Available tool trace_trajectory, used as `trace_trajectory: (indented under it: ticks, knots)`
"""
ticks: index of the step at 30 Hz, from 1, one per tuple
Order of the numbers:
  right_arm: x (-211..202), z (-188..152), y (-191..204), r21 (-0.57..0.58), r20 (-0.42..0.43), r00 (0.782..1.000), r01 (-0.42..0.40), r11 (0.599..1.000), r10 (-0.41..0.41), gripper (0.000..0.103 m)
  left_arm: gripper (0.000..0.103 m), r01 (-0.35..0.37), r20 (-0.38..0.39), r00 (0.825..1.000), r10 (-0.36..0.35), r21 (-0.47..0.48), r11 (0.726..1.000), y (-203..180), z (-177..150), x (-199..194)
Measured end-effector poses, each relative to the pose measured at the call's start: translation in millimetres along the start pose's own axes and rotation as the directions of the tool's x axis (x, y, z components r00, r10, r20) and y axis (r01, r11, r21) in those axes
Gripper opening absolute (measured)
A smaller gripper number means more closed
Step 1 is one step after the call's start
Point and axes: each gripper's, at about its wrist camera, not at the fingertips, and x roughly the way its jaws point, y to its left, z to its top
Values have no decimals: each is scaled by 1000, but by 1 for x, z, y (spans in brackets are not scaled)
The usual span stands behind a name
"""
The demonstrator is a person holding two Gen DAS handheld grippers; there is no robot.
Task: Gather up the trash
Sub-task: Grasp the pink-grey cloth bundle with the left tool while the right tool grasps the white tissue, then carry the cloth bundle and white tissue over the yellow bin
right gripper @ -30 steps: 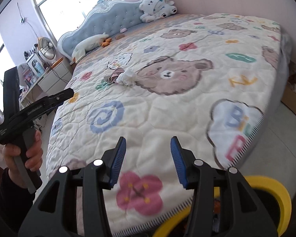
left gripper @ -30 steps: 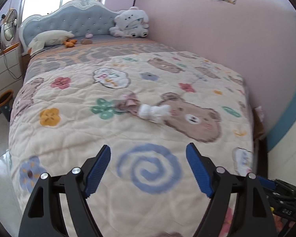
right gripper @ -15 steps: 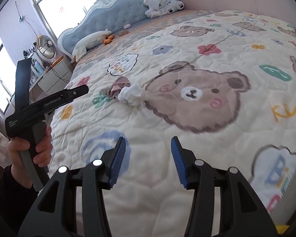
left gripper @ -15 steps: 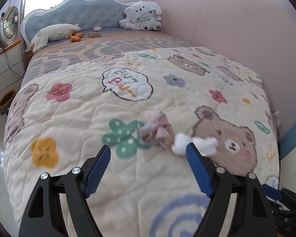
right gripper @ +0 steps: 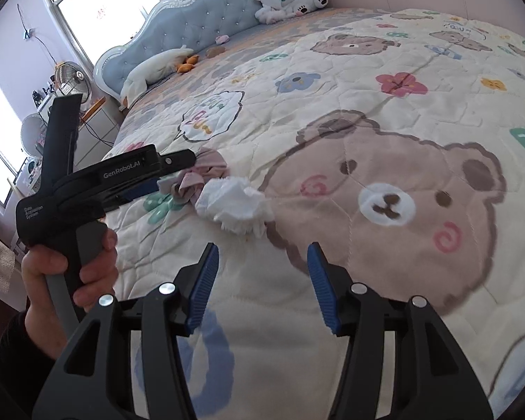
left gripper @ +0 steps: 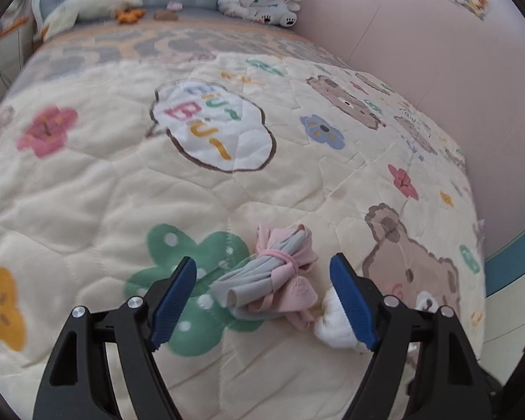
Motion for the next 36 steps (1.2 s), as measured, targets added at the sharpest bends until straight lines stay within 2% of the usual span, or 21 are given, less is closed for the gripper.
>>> trace_trajectory:
  ticks: [2, 5, 10, 13, 16, 18, 21, 25, 29, 36]
  knots:
    - [6, 4, 0, 6, 0, 1000, -5, 1000, 5, 55, 75, 30, -8, 1000, -31, -18, 999, 2, -1, 6]
    - [16, 11, 6, -12, -2, 1000, -7, 1000, 7, 55, 66, 62, -12, 998, -62, -12, 998, 1, -4, 13]
    - [37, 19, 14, -45, -23, 1000, 2, 999, -3, 55, 42, 109, -20, 994, -110, -46, 993, 8, -6, 27]
    - [49, 21, 15, -46, -36, 999, 5, 999, -7, 54, 30, 174, -19, 984, -177, -85, 981, 15, -5, 31]
    - [57, 25, 19, -68, -35, 999, 18, 998, -21, 41, 28, 199, -4, 980, -200, -94, 976, 17, -8, 32]
    - [60, 27, 22, -78, -33, 999, 12, 997, -15, 29, 27, 213, 2, 977, -214, -101, 972, 19, -8, 32]
    - [60, 28, 29, -111, -20, 1000, 18, 994, -20, 20, 26, 241, 10, 970, -242, -120, 963, 22, -7, 30]
    - [57, 26, 27, -119, -26, 999, 24, 993, -28, 17, 26, 262, 21, 965, -261, -132, 956, 26, -7, 27]
    - [46, 23, 25, -112, -22, 999, 32, 993, -34, 13, 26, 262, 42, 965, -259, -106, 959, 21, -8, 14]
    - [2, 12, 30, -126, 19, 999, 37, 991, -35, 13, 26, 244, 84, 967, -240, -48, 968, 8, -13, -26]
